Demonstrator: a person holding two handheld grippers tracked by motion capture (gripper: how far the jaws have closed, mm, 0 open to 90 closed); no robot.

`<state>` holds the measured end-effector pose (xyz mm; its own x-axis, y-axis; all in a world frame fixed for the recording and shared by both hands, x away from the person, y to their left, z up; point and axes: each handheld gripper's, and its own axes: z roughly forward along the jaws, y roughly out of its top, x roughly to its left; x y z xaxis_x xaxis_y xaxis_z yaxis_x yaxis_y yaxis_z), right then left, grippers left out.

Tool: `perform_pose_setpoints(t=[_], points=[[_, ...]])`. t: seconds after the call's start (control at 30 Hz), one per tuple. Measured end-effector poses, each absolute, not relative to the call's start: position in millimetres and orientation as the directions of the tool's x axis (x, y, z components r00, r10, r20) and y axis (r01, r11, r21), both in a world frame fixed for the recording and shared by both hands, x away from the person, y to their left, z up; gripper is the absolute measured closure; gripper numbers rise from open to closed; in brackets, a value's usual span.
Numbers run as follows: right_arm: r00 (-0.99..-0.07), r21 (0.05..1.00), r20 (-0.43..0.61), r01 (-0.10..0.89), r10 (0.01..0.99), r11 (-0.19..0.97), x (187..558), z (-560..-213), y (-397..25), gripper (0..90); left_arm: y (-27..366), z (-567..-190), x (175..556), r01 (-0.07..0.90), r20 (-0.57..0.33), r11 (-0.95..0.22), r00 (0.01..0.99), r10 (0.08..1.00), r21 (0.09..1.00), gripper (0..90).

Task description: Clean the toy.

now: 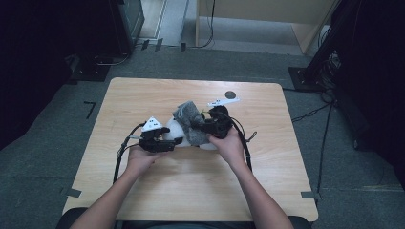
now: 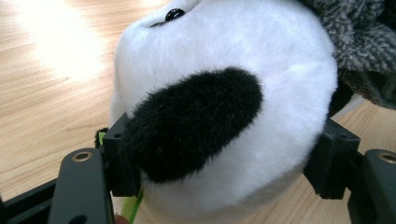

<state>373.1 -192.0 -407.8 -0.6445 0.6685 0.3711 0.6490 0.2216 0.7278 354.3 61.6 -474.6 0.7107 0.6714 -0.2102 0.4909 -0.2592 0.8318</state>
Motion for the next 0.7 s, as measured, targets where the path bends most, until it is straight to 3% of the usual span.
perform_pose_setpoints(t=[0.7], points=[[-0.605,0.691,0.408,0.694,0.684,0.201,377.2,-396.7,-226.5,75.8,62.7,-474.1,356.1,0.502,-0.226,-0.256,0.711,0.666,0.826,27.7]])
